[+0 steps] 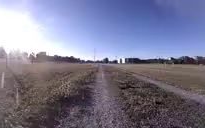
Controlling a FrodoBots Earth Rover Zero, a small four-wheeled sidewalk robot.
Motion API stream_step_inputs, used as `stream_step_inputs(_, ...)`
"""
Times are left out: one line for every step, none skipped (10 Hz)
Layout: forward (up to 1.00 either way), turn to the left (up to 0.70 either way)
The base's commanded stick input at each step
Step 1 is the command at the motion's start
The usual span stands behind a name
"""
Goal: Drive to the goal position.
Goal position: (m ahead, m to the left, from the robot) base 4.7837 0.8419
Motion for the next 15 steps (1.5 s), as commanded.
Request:
stream_step_inputs(0.50,0.00)
stream_step_inputs(0.50,0.00)
stream_step_inputs(0.50,0.00)
stream_step_inputs(0.50,0.00)
stream_step_inputs(0.50,0.00)
stream_step_inputs(0.50,-0.16)
stream_step_inputs(0.50,-0.40)
stream_step_inputs(0.50,-0.02)
stream_step_inputs(0.50,0.00)
stream_step_inputs(0.50,0.00)
stream_step_inputs(0.50,0.00)
stream_step_inputs(0.50,0.00)
stream_step_inputs(0.50,0.00)
stream_step_inputs(0.50,0.00)
stream_step_inputs(0.50,0.00)
